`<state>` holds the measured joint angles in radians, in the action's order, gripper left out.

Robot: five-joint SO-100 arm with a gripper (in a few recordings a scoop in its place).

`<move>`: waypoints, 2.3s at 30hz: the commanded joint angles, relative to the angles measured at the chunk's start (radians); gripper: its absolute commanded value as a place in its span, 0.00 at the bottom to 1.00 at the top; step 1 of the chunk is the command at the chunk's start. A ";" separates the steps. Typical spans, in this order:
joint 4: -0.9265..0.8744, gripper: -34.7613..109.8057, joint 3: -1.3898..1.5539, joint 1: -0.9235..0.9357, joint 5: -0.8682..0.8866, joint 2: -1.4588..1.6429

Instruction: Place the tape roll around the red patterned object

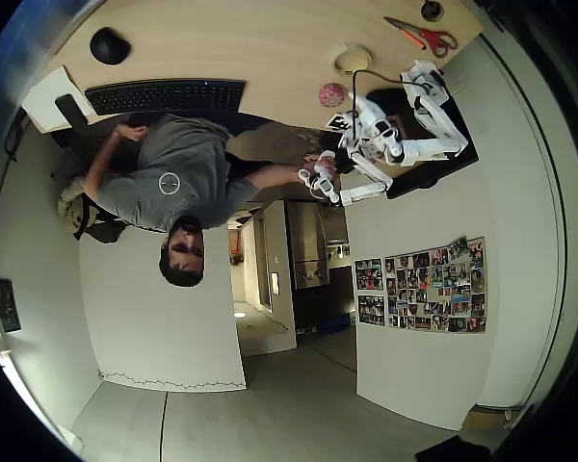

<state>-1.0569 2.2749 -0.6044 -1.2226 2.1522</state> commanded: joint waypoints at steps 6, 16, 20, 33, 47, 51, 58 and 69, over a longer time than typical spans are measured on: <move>0.097 0.49 0.141 0.025 0.087 0.046; 0.206 0.48 0.147 0.048 0.126 -0.144; 0.255 0.48 0.147 0.041 0.144 -0.204; 0.356 0.37 0.130 0.044 0.163 -0.319; 0.198 0.24 -0.054 0.081 0.110 -0.290; 0.046 0.24 -0.199 0.109 0.046 -0.229; -0.161 0.24 -0.430 0.081 -0.071 -0.135; -0.101 0.24 -0.500 -0.296 -0.021 -0.178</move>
<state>-1.2057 1.8024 -0.8023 -1.2533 1.9727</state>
